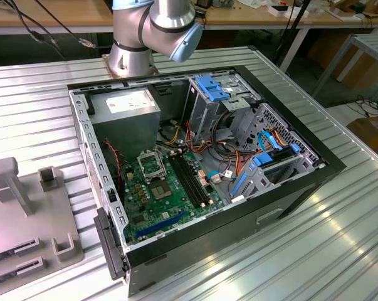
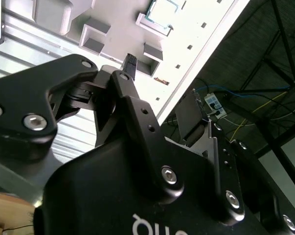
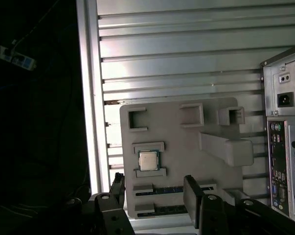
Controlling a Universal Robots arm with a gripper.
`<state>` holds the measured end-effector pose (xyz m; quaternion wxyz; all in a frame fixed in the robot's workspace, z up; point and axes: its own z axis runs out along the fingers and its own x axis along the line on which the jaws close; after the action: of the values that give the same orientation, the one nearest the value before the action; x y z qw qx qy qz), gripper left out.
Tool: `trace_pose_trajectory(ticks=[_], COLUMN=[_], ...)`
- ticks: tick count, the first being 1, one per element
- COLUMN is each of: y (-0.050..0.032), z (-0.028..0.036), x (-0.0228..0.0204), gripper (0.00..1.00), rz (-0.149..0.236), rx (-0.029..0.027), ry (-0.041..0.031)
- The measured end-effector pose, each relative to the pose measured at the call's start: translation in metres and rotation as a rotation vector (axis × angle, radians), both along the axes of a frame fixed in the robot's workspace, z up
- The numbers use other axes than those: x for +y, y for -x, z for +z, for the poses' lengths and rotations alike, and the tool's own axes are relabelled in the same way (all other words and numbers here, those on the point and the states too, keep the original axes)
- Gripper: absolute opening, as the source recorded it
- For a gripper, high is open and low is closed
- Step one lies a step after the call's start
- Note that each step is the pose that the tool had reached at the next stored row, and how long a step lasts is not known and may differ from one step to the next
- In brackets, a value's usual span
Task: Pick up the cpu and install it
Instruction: 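Pick up the cpu and move it towards the insertion slot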
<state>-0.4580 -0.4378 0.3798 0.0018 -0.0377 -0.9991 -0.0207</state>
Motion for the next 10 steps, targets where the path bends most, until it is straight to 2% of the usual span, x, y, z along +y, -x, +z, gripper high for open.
trace_pose_trajectory(ticks=[10], y=[0.0], z=[-0.0001], x=[0.0], gripper=[0.6], rz=[0.0], rx=[-0.0001], ry=[-0.001])
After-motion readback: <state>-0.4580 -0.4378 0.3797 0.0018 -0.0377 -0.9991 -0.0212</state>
